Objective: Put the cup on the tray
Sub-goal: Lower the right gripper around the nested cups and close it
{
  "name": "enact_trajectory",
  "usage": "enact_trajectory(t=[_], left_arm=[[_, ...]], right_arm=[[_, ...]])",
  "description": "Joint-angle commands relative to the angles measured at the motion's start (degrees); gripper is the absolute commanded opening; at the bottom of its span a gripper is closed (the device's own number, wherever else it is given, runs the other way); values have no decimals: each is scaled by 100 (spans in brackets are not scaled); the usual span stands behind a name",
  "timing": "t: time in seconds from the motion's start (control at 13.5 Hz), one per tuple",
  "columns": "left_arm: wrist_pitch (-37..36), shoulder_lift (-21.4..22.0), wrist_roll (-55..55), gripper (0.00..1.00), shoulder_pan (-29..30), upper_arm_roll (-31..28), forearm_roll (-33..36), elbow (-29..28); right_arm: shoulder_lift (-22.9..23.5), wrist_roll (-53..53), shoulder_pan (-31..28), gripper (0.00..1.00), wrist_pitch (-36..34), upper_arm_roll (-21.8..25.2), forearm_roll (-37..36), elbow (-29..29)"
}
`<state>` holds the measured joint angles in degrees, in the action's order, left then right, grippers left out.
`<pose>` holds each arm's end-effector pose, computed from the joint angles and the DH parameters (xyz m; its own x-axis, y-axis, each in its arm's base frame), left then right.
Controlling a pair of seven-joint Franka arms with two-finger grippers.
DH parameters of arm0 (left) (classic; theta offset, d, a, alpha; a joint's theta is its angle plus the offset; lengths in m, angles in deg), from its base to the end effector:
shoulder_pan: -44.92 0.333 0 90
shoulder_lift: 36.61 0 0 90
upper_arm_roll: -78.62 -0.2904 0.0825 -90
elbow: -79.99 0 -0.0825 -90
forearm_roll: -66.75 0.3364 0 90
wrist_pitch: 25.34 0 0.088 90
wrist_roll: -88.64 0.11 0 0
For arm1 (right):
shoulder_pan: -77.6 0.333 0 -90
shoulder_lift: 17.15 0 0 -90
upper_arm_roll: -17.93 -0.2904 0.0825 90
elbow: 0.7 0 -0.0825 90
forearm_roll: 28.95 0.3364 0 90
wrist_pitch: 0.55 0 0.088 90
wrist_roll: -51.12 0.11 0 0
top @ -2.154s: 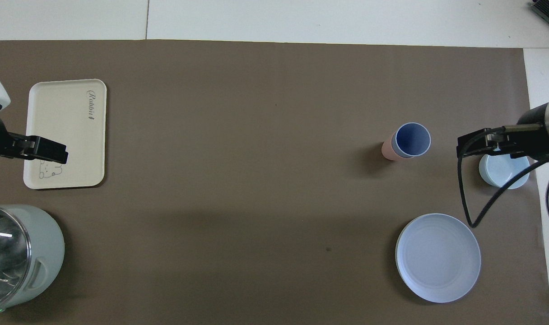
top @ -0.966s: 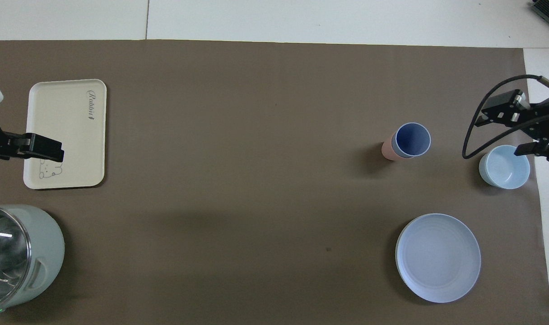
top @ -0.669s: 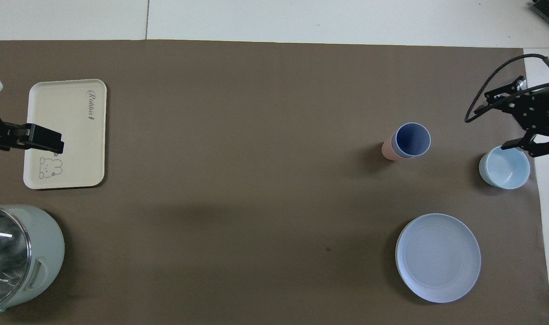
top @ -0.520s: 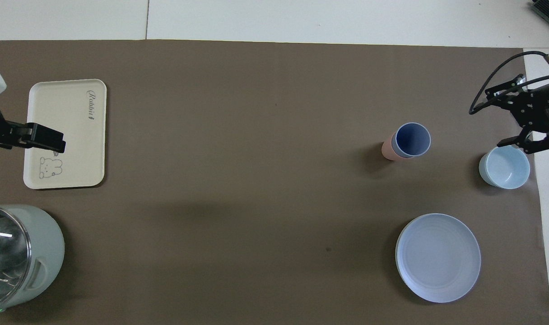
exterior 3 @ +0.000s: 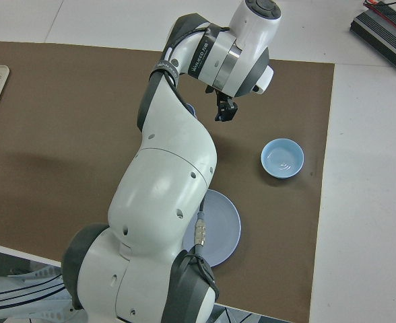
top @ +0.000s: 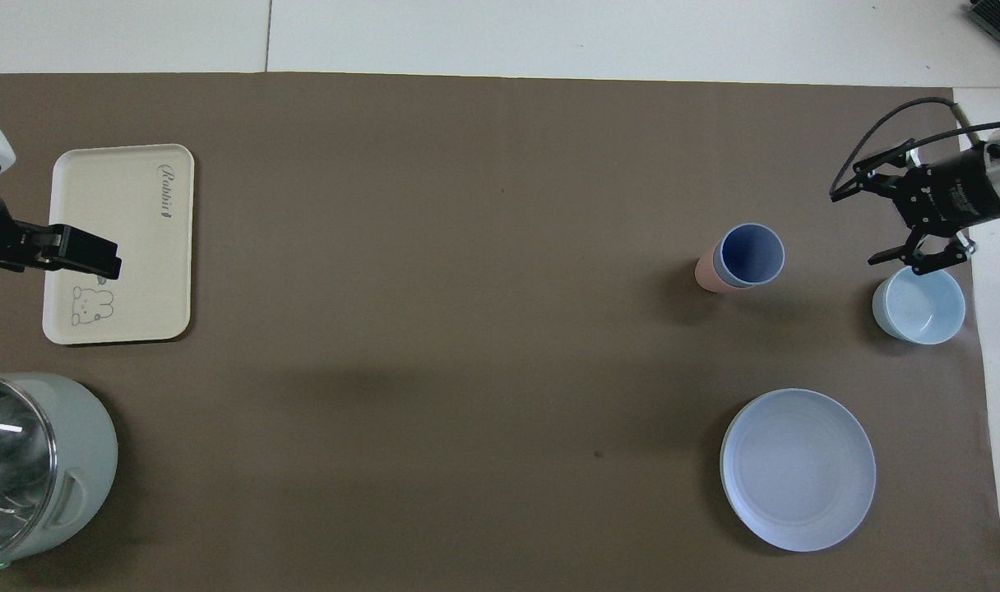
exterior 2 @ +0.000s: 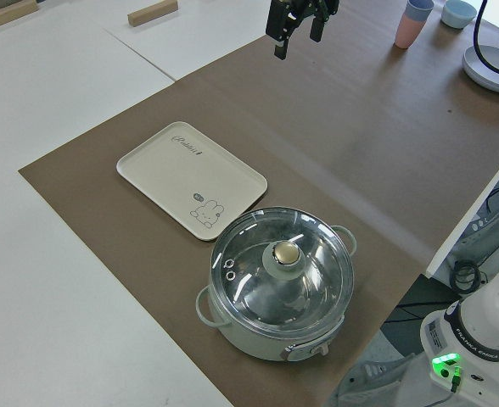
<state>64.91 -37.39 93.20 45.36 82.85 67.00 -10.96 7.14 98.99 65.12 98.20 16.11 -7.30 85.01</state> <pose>0.5092 -0.0330 0.5823 0.9891 -0.1452 -0.0260 -0.1453 -0.9894 -0.0013 0.6018 -0.0802 0.4081 0.4165 -0.8144 -0.4041 -0.9039 -0.4185 -0.0881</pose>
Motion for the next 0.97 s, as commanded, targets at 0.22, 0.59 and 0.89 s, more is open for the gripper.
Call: enact_trajectory(t=[0.22,0.59,0.89], left_arm=[[-8,78,98,100,8,7,20,-45],[-8,86,98,100,-27,7,20,-81],[1,122,98,100,-36,7,28,-125]], right_arm=[[849,126,-238,94,-14,-73,602,-344],[946,117,-133,94,319,-74,1252,198],[700,135,-133,94,566,-74,1516,876]])
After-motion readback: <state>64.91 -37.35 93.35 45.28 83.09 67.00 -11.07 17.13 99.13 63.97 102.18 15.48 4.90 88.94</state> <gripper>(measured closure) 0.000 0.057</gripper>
